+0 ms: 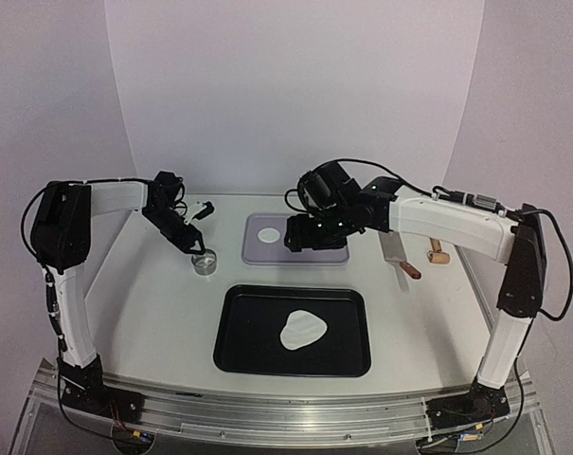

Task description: Roll out the dumpling wrappers from the dough

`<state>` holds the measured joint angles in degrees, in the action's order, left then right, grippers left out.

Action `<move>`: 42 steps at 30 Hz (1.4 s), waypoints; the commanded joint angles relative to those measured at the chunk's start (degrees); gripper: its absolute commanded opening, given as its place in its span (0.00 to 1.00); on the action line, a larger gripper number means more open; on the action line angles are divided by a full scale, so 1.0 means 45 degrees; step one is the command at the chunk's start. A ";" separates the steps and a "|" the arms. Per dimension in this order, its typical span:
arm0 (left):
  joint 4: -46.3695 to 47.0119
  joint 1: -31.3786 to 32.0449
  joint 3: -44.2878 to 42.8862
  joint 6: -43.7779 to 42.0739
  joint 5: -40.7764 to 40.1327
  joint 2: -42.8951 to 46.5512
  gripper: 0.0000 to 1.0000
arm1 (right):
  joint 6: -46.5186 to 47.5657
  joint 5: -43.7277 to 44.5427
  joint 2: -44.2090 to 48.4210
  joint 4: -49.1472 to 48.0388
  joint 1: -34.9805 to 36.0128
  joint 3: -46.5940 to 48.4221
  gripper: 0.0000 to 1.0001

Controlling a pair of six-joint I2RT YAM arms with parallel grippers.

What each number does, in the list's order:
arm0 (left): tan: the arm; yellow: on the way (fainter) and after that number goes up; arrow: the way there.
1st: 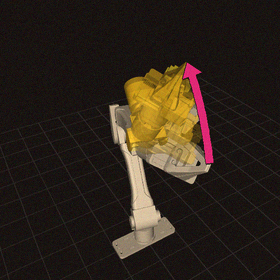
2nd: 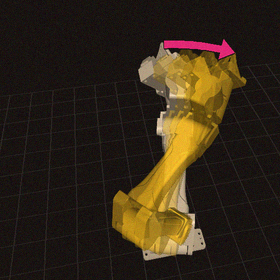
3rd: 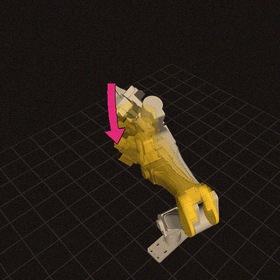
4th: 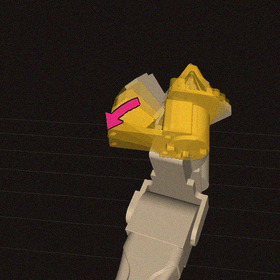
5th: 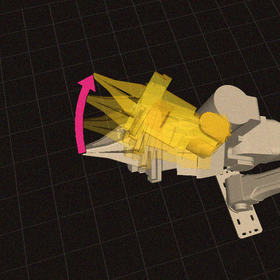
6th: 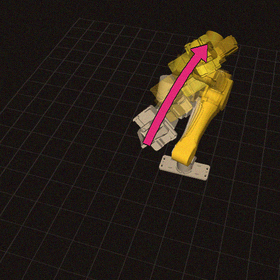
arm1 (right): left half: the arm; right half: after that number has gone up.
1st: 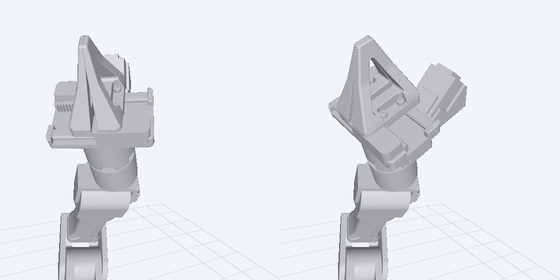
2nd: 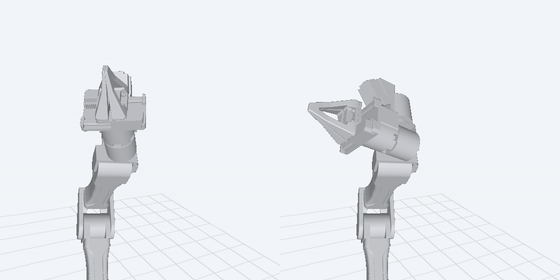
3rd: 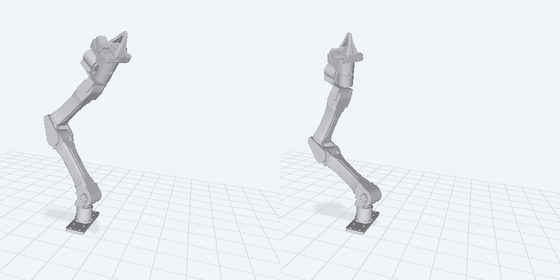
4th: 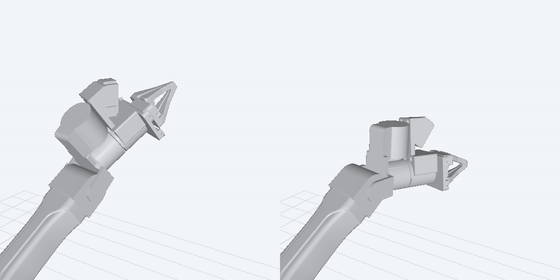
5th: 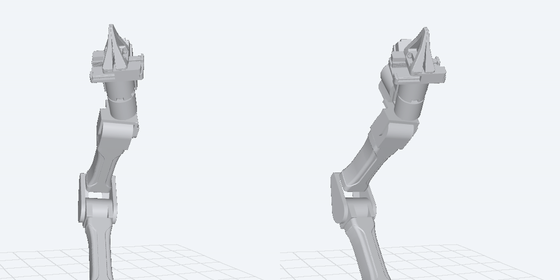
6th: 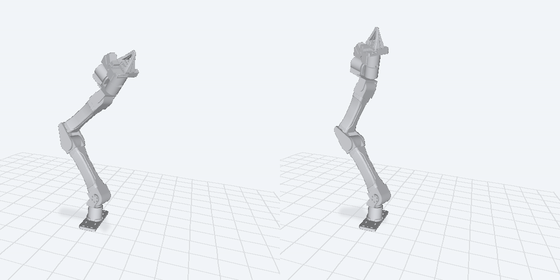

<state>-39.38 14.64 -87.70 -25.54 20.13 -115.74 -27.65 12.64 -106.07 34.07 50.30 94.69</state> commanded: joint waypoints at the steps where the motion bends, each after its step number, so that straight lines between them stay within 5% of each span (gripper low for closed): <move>1: 0.0814 0.0014 -0.0184 -0.0004 -0.0802 -0.0447 0.50 | -0.0129 -0.0433 -0.0485 0.0066 0.0091 0.0790 0.69; 11: 0.0835 0.0012 -0.0364 0.0034 -0.0879 -0.1257 0.24 | 0.0111 -0.0253 -0.0590 0.0066 0.0136 0.0814 0.69; 15: 0.0914 0.0021 -0.0293 0.0048 -0.0895 -0.1233 0.00 | 0.0131 -0.0262 -0.0608 0.0068 0.0138 0.0867 0.69; 21: 0.0464 0.0134 -0.0608 0.1499 -0.0077 0.0052 0.00 | -0.0986 -0.0672 -0.0639 0.0089 0.0331 0.1312 0.64; 29: 0.0628 0.2913 -0.0196 0.5165 -0.1072 0.2833 0.00 | -0.3515 -0.1088 -0.0927 0.0086 0.0909 0.2298 0.59; 34: 0.0536 0.4479 -0.0190 0.7370 -0.1841 0.3041 0.00 | -0.4633 -0.0868 -0.0328 0.0085 0.1112 0.1286 0.54; 42: 0.0291 0.6451 -0.0969 0.7958 -0.2578 0.2368 0.00 | -0.5317 0.1233 0.0549 0.0098 0.1148 0.0013 0.40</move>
<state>-37.49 41.24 -88.21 6.62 11.32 -103.30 -48.64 11.09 -109.16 34.44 55.29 97.24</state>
